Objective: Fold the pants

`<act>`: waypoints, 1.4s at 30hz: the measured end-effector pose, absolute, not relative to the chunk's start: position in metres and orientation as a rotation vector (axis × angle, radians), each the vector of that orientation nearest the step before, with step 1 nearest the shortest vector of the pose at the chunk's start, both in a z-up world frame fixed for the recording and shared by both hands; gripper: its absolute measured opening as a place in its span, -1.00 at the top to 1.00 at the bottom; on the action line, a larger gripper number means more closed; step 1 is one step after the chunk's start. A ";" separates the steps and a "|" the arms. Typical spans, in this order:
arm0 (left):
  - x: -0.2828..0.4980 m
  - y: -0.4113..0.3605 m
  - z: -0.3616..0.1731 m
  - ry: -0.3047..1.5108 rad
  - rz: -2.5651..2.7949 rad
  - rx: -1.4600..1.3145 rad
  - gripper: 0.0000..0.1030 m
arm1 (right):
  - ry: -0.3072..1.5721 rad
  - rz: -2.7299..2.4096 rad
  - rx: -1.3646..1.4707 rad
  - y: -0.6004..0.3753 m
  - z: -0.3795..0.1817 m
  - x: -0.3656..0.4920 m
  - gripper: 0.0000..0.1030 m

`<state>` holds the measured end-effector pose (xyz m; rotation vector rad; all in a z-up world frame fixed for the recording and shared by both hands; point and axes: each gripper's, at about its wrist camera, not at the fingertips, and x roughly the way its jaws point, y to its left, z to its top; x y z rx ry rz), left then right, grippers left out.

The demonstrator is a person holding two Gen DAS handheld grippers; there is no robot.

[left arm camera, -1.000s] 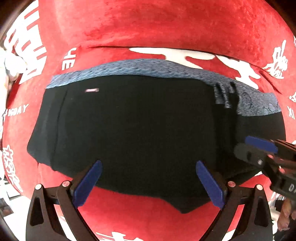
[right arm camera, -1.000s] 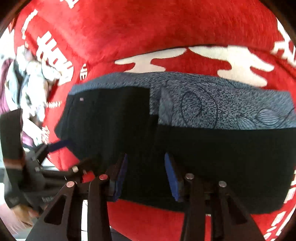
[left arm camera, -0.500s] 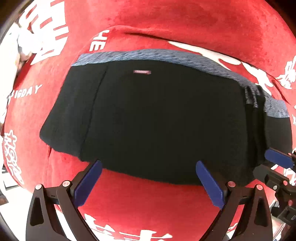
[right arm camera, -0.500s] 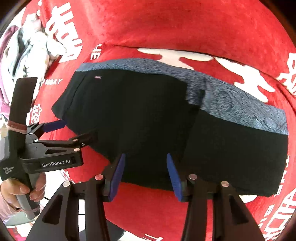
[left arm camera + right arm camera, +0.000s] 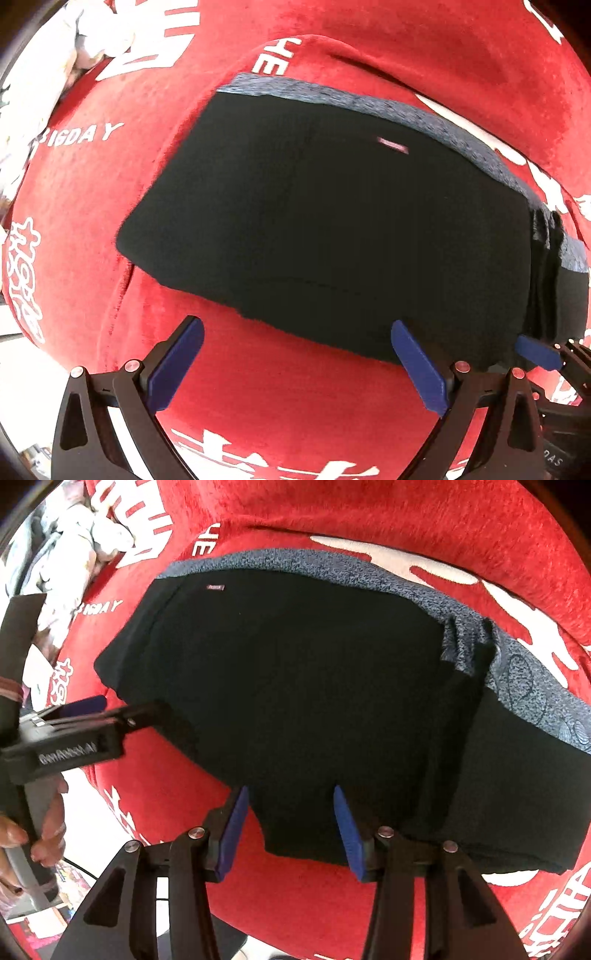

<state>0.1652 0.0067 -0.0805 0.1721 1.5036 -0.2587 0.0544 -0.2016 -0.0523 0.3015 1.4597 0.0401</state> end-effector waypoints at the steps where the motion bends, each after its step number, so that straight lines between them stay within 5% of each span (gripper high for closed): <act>1: 0.169 0.016 -0.079 1.498 -0.257 0.132 -0.97 | 1.461 0.039 0.299 -0.201 -0.053 0.054 -0.03; 8: 0.194 0.087 -0.080 1.494 -0.230 -0.275 -0.97 | 1.471 0.033 0.308 -0.198 -0.059 0.055 -0.11; 23: 0.201 0.089 -0.106 1.459 -0.394 -0.657 -0.97 | 1.481 0.046 0.295 -0.191 -0.067 0.055 -0.19; 38: 0.216 0.073 -0.098 1.414 -0.409 -0.635 -0.96 | 1.469 0.038 0.282 -0.187 -0.070 0.051 -0.22; 41: 0.217 0.076 -0.102 1.417 -0.348 -0.583 -0.63 | 1.470 0.043 0.249 -0.184 -0.063 0.053 -0.23; 42: 0.217 0.074 -0.100 1.412 -0.334 -0.555 -0.32 | 1.460 0.047 0.239 -0.184 -0.057 0.055 -0.23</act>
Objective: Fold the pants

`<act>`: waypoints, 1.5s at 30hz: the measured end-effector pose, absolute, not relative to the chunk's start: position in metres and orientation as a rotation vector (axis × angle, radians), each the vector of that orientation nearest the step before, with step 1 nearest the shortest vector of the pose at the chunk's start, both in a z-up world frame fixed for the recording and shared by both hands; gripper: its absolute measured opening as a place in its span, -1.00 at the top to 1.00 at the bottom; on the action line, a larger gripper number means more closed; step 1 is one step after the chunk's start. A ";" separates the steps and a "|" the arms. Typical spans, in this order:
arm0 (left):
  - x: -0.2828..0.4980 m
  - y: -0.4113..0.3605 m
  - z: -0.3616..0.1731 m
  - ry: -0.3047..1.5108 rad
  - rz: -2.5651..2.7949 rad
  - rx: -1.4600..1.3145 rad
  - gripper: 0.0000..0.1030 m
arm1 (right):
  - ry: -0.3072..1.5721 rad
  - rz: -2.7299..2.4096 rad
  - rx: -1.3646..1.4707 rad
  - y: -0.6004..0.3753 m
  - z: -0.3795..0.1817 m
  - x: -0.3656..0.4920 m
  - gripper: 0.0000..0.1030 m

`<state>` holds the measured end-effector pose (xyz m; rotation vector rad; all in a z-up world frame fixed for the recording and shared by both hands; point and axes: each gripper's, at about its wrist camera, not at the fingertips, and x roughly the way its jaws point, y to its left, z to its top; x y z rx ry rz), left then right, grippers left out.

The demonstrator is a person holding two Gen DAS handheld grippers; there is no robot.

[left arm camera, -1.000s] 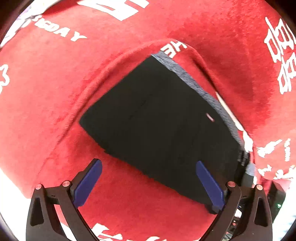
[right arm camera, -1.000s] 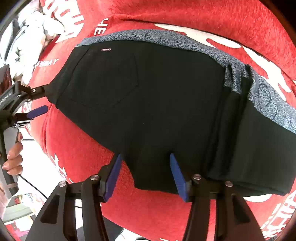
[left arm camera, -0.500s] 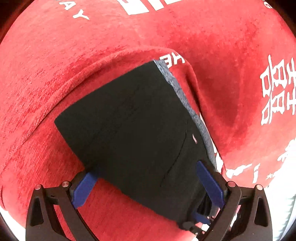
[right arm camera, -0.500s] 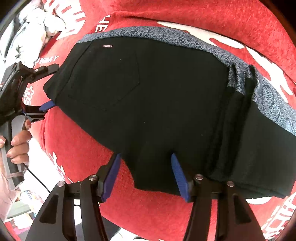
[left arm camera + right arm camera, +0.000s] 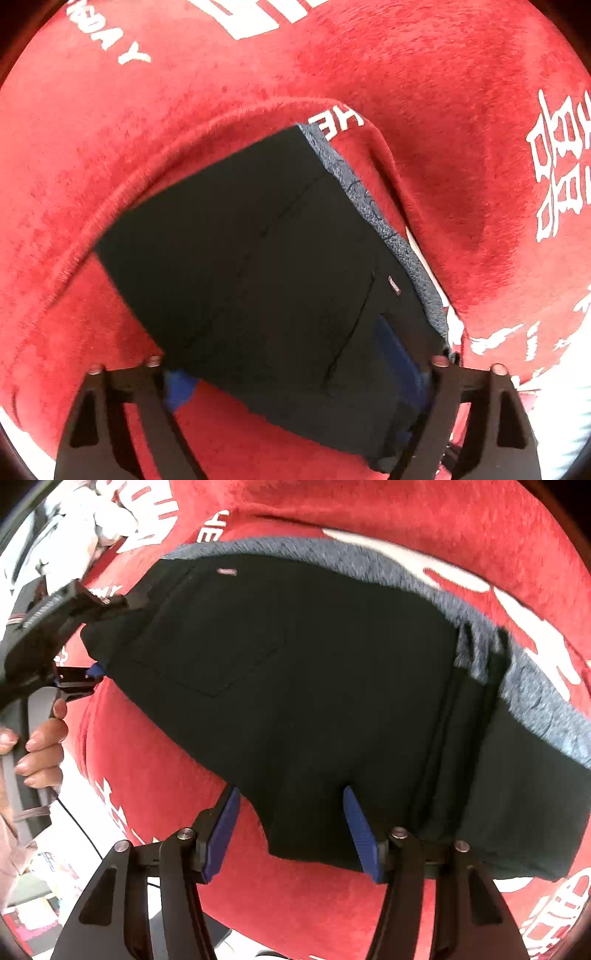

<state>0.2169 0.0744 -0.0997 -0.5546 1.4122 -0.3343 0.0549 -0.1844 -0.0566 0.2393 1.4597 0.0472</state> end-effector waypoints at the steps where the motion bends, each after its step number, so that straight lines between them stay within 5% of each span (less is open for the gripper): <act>1: 0.216 0.071 -0.097 1.410 -0.302 -0.471 -0.10 | 1.450 0.049 0.237 -0.185 -0.052 0.056 -0.23; 3: 0.215 0.064 -0.093 1.400 -0.300 -0.359 0.17 | 1.429 0.052 0.249 -0.189 -0.041 0.062 -0.23; 12: 0.164 -0.026 -0.059 1.046 -0.326 0.474 0.24 | 1.367 0.192 0.426 -0.210 0.017 0.151 -0.33; 25: 0.145 -0.037 -0.061 0.933 -0.316 0.633 0.24 | 1.715 0.578 0.370 -0.075 -0.027 0.270 -0.45; 28: 0.145 -0.037 -0.058 0.941 -0.320 0.625 0.24 | 1.756 0.518 0.306 -0.070 -0.043 0.271 0.53; 29: 0.144 -0.038 -0.056 0.942 -0.325 0.618 0.24 | 1.750 0.500 0.311 -0.075 -0.043 0.270 0.64; 45: 0.096 -0.109 0.047 0.758 -0.488 0.565 0.24 | 1.303 0.557 0.718 -0.238 0.048 0.172 0.68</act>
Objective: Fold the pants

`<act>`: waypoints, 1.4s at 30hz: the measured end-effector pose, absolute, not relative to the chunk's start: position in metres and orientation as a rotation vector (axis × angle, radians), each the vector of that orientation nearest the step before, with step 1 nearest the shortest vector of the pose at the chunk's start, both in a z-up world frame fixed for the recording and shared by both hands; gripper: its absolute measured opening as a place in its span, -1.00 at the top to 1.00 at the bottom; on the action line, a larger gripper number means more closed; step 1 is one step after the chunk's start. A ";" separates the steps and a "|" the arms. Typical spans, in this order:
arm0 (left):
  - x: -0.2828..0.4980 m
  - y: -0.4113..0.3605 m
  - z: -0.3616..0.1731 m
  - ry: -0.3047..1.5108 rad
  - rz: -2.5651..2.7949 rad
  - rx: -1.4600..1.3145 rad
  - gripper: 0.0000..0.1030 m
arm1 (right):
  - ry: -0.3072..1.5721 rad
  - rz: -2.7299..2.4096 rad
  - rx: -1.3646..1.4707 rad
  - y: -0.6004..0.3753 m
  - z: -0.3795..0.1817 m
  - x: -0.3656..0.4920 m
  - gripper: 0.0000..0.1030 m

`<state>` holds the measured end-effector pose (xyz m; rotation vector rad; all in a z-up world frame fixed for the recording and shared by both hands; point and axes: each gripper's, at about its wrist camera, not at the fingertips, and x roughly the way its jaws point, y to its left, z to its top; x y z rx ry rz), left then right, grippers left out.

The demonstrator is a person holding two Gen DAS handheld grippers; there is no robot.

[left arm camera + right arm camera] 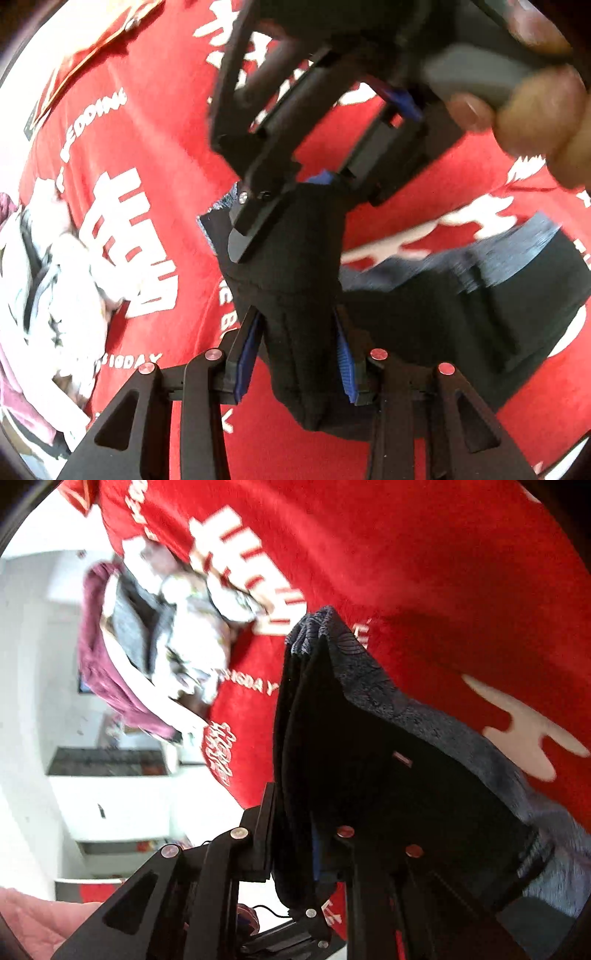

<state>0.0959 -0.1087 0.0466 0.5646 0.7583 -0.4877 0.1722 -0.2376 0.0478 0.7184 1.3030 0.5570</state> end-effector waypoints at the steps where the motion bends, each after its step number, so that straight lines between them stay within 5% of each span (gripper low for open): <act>1: 0.090 -0.118 0.054 0.746 -0.505 0.560 0.24 | 1.276 0.552 0.747 -0.251 0.053 0.161 0.68; 14: 0.005 -0.247 0.072 0.680 -0.766 0.639 0.24 | 1.072 0.360 0.962 -0.403 0.067 0.026 0.67; 32: -0.102 -0.360 -0.027 0.768 -0.955 0.898 0.22 | 1.095 0.067 1.098 -0.519 -0.054 -0.108 0.67; 35: -0.098 -0.358 -0.026 0.787 -0.963 0.902 0.12 | 1.092 0.048 1.127 -0.528 -0.069 -0.114 0.57; 38: -0.085 -0.349 -0.017 0.849 -0.961 0.873 -0.51 | 1.090 0.039 1.101 -0.528 -0.069 -0.114 0.53; 42: -0.062 -0.326 0.001 0.954 -0.960 0.769 -0.59 | 1.120 -0.024 1.020 -0.520 -0.059 -0.114 0.33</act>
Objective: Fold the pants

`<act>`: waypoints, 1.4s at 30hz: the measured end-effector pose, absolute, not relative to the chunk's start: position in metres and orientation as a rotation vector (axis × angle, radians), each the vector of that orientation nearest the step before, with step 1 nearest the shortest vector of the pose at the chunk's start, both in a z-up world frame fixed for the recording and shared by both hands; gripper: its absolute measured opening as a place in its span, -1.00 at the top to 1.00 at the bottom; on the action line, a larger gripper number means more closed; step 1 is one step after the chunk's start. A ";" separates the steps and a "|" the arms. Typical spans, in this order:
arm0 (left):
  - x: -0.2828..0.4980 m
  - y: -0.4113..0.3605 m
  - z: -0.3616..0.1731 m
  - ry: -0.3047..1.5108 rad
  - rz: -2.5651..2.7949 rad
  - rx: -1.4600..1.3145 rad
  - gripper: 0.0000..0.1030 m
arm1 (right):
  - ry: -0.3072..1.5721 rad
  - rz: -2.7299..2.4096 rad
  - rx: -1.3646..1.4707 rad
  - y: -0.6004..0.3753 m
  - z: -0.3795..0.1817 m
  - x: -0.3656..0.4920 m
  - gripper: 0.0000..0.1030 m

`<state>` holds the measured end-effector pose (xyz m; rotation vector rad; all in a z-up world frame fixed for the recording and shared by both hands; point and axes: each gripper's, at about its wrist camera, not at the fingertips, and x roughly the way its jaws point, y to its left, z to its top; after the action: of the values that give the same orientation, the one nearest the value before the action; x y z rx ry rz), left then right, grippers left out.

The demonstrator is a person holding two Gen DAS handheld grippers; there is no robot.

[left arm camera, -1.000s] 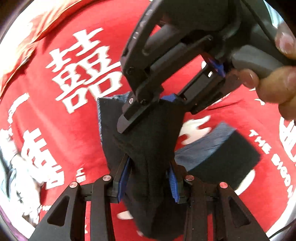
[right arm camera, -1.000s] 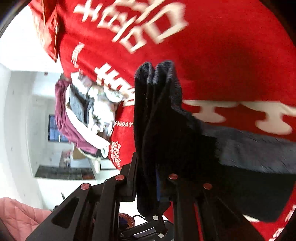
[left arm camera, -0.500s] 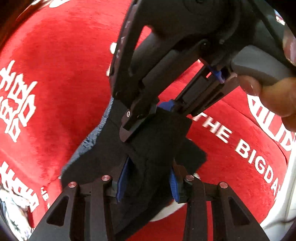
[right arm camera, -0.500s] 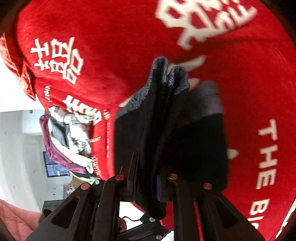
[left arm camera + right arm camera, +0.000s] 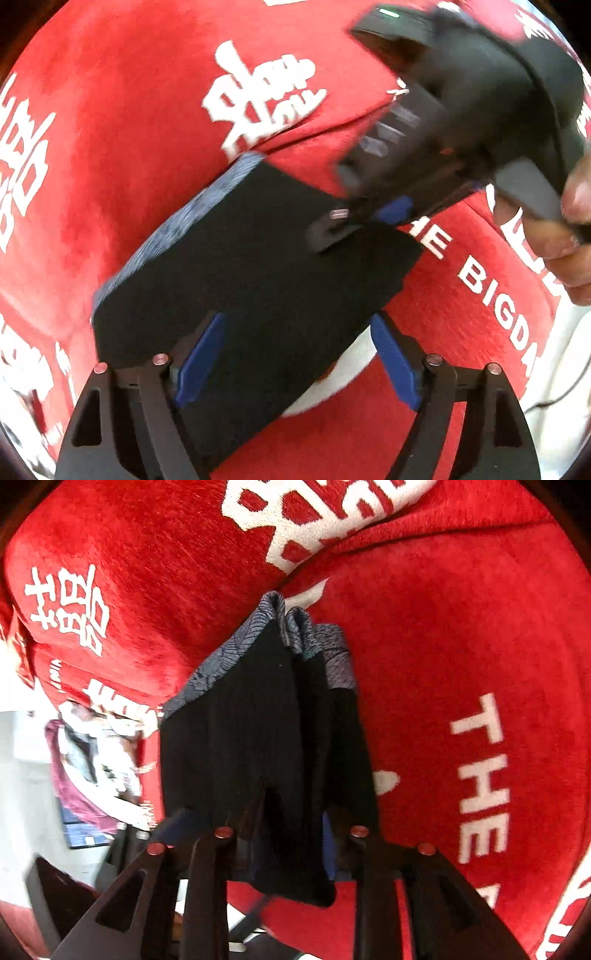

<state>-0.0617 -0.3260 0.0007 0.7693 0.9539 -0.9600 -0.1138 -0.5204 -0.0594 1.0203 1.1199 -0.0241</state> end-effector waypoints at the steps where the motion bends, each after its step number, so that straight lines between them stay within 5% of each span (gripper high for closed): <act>1: -0.054 -0.319 0.003 0.993 -0.941 0.747 -0.59 | 1.133 -0.055 0.970 -0.517 -0.056 -0.115 0.26; 4: -0.025 -0.296 0.001 1.159 -0.847 0.634 -0.64 | 1.178 -0.143 0.824 -0.503 -0.050 -0.118 -0.08; 6: 0.000 -0.279 -0.003 1.256 -0.741 0.553 -0.99 | 1.183 -0.172 0.786 -0.498 -0.049 -0.121 -0.08; 42: 0.096 -0.218 -0.028 1.424 -0.552 0.318 -0.99 | 1.208 -0.276 0.787 -0.505 -0.033 -0.127 -0.15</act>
<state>0.0955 -0.2181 -0.0284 0.3182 1.4239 -0.5520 -0.1266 -0.5048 -0.0331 0.7867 1.2081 -0.2760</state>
